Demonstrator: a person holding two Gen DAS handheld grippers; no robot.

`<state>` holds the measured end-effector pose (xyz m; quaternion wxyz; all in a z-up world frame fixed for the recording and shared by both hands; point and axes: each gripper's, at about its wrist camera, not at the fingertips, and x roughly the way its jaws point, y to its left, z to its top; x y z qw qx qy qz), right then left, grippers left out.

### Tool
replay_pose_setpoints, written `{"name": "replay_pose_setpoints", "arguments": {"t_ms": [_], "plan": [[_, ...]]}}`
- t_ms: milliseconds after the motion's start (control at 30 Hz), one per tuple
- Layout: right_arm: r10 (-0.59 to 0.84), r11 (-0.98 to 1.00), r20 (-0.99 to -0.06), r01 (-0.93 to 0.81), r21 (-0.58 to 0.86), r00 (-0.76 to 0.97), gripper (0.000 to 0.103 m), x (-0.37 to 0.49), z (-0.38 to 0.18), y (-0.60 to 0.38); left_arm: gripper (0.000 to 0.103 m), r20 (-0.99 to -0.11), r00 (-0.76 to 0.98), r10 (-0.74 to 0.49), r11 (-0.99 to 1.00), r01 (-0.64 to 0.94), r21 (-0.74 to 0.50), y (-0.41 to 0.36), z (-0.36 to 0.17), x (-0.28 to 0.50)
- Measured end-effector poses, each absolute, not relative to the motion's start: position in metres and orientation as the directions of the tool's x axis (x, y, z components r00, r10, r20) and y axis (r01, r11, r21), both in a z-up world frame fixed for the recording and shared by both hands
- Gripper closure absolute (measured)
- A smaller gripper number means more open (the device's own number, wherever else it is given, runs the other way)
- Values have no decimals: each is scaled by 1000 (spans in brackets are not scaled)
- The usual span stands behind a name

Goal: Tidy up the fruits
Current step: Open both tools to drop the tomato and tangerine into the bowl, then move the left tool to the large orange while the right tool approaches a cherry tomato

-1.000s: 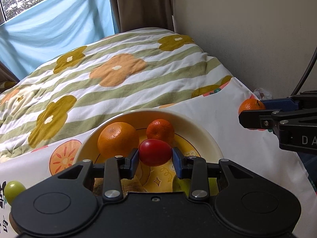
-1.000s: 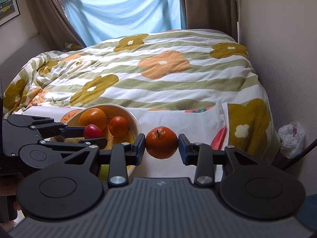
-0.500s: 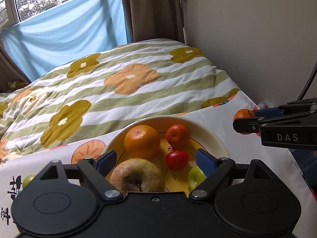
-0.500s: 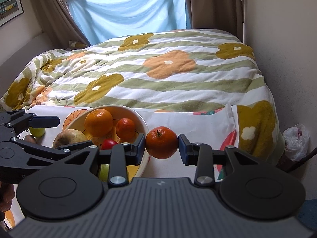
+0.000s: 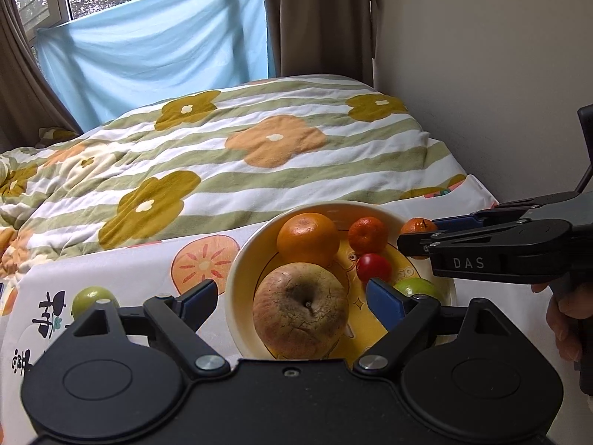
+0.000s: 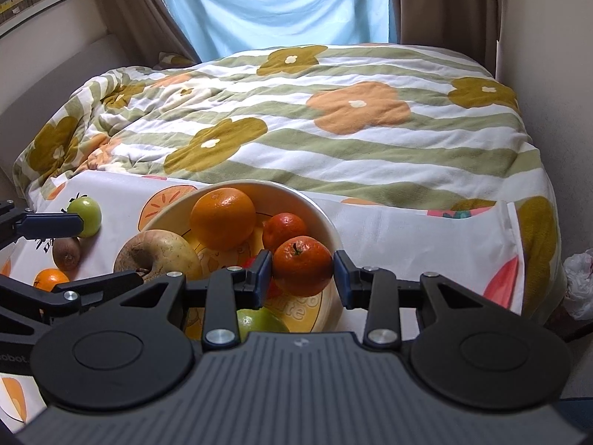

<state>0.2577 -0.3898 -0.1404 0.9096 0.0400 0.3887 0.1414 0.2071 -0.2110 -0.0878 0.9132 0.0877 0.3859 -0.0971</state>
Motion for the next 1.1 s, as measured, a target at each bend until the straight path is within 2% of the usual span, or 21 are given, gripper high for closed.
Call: {"name": "replay_pose_setpoints", "arguments": {"t_ms": [67,100,133,200,467,667,1100], "plan": [[294,955,-692,-236,181,659,50,259,-141,-388,13,-720,687,-103,967,237,88,-210,-87,205],[299,953,-687,-242,182,662,41,259,-141,-387,13,-719,688,-99,968,233,90,-209,-87,204],[301,953,-684,-244,183,665,22,258,-141,-387,13,-718,689,-97,969,229,90,-209,-87,203],[287,958,-667,-226,179,687,0,256,-138,-389,13,-713,696,-86,972,217,94,-208,-86,199],[264,964,-662,-182,192,702,0,247,-133,-399,11,-705,705,-73,976,196,94,-208,-82,187],[254,967,-647,-170,190,719,0,235,-121,-404,3,-690,722,-60,980,172,95,-206,-75,178],[259,966,-615,-206,158,745,0,190,-75,-399,2,-630,777,-7,995,65,70,-186,-36,130]]}}
